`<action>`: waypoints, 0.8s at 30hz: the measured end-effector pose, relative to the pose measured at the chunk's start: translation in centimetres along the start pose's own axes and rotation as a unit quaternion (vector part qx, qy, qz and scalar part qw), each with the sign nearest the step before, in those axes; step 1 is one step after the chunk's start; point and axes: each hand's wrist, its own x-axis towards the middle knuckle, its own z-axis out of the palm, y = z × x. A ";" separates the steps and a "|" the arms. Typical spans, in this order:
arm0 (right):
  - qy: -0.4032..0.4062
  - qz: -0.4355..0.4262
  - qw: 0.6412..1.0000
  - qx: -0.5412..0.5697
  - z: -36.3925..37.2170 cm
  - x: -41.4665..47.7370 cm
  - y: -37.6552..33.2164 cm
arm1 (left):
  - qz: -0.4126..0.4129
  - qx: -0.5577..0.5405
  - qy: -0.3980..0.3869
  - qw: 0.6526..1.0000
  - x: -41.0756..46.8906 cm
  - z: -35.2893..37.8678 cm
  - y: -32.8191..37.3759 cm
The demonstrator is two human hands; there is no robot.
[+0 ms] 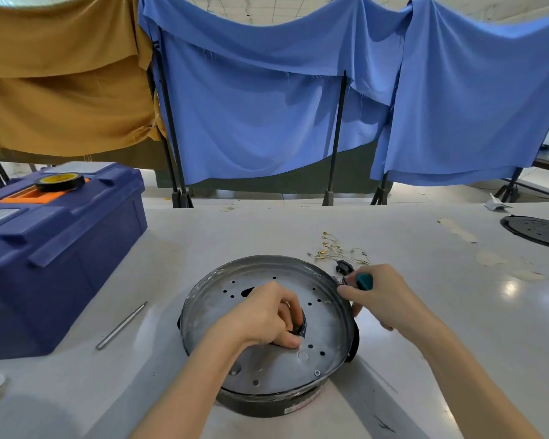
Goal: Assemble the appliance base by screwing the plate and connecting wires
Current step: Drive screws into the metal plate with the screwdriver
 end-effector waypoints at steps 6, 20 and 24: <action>-0.061 -0.007 0.997 -0.045 0.7 -0.6 -0.8 | -0.016 0.053 -0.082 0.995 -0.7 -1.3 -0.4; -0.031 -0.066 0.996 -0.049 1.8 0.2 -1.0 | 0.023 0.137 0.023 0.990 0.8 0.0 -0.8; -0.109 -0.025 0.993 -0.032 0.8 -0.1 -0.8 | 0.015 0.129 -0.008 0.991 0.9 -0.5 -1.0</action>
